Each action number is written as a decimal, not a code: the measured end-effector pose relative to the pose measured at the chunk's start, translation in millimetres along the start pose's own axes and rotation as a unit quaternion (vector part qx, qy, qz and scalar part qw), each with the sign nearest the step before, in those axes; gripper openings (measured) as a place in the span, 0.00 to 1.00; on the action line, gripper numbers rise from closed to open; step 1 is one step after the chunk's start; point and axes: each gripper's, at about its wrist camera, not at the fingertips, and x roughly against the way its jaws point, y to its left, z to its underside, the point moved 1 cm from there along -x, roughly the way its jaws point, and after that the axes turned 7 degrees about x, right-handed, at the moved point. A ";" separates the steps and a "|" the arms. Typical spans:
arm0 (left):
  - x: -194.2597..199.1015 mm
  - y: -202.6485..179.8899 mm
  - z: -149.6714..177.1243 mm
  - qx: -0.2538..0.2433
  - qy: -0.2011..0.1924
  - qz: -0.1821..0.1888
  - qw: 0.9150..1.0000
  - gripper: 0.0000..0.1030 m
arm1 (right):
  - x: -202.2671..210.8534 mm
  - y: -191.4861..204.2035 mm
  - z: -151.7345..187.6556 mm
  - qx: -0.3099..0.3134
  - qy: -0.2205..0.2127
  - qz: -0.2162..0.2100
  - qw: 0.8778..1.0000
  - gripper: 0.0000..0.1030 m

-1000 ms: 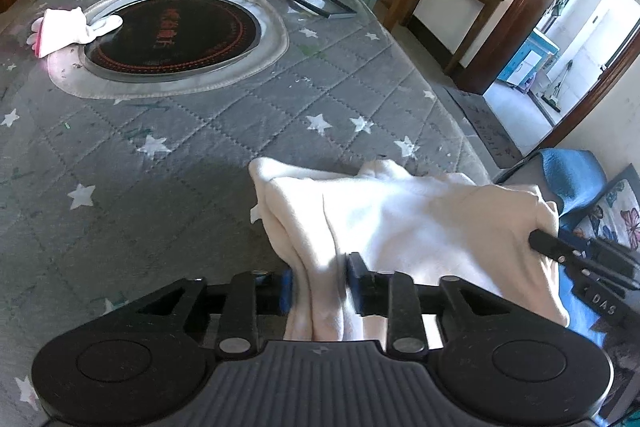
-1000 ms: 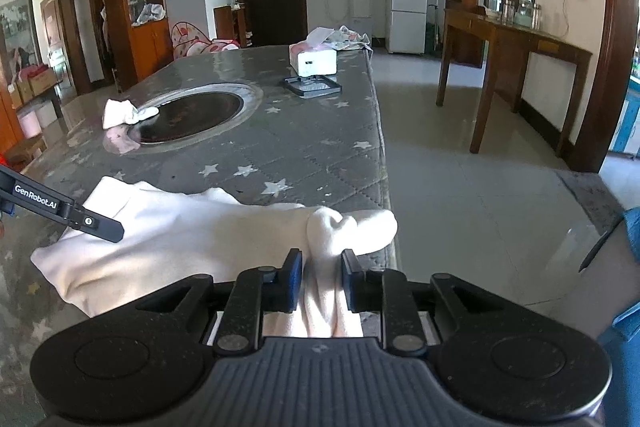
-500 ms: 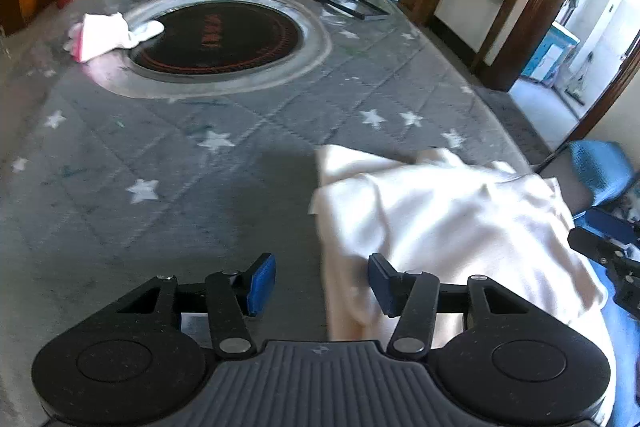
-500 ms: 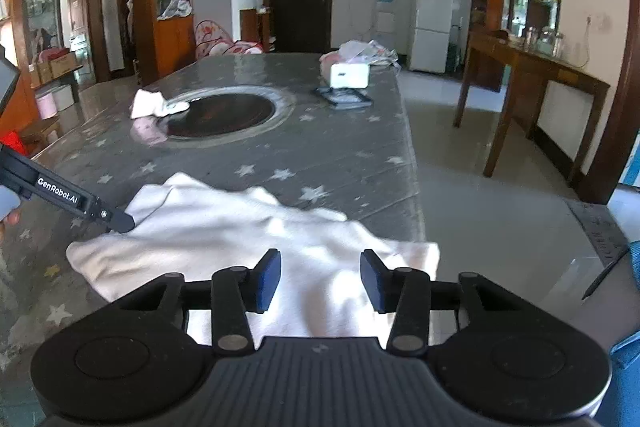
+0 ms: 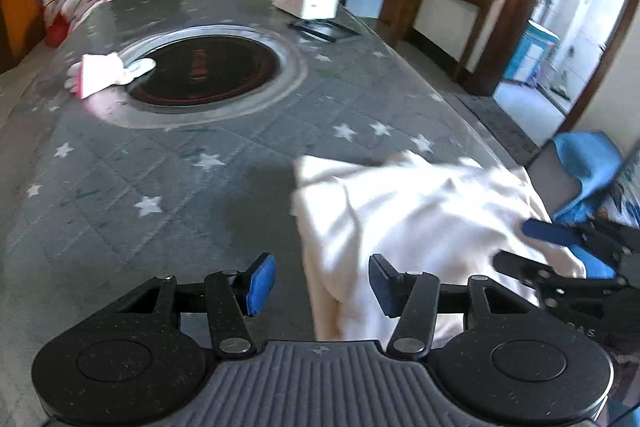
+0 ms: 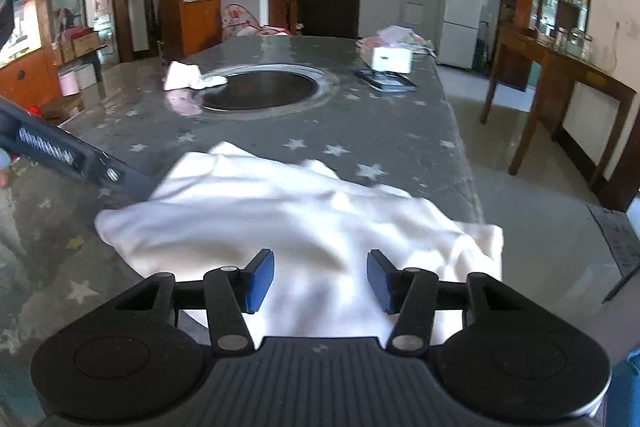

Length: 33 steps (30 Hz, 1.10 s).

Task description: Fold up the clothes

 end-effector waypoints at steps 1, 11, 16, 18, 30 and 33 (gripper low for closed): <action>-1.4 -2.9 2.4 -0.006 0.002 0.000 1.000 0.54 | -2.7 4.0 -1.9 0.001 0.000 -0.005 1.000 0.51; -10.9 2.6 16.6 -0.010 0.010 -0.009 1.000 0.58 | -0.6 38.3 2.3 0.049 -0.005 -0.020 0.999 0.54; -11.9 4.0 20.9 -0.011 0.005 -0.013 1.000 0.62 | 1.7 38.4 7.9 0.041 -0.001 -0.022 0.999 0.57; -10.3 4.1 21.8 -0.012 0.003 -0.015 1.000 0.64 | 2.5 38.4 10.2 0.037 0.001 -0.022 0.999 0.63; 6.0 10.1 32.8 -0.004 -0.006 -0.013 1.000 0.74 | 11.9 44.8 15.0 0.034 0.004 -0.019 0.999 0.87; 9.6 11.2 36.4 -0.007 -0.008 -0.016 1.000 0.77 | 14.0 45.7 15.9 0.030 0.005 -0.017 0.999 0.92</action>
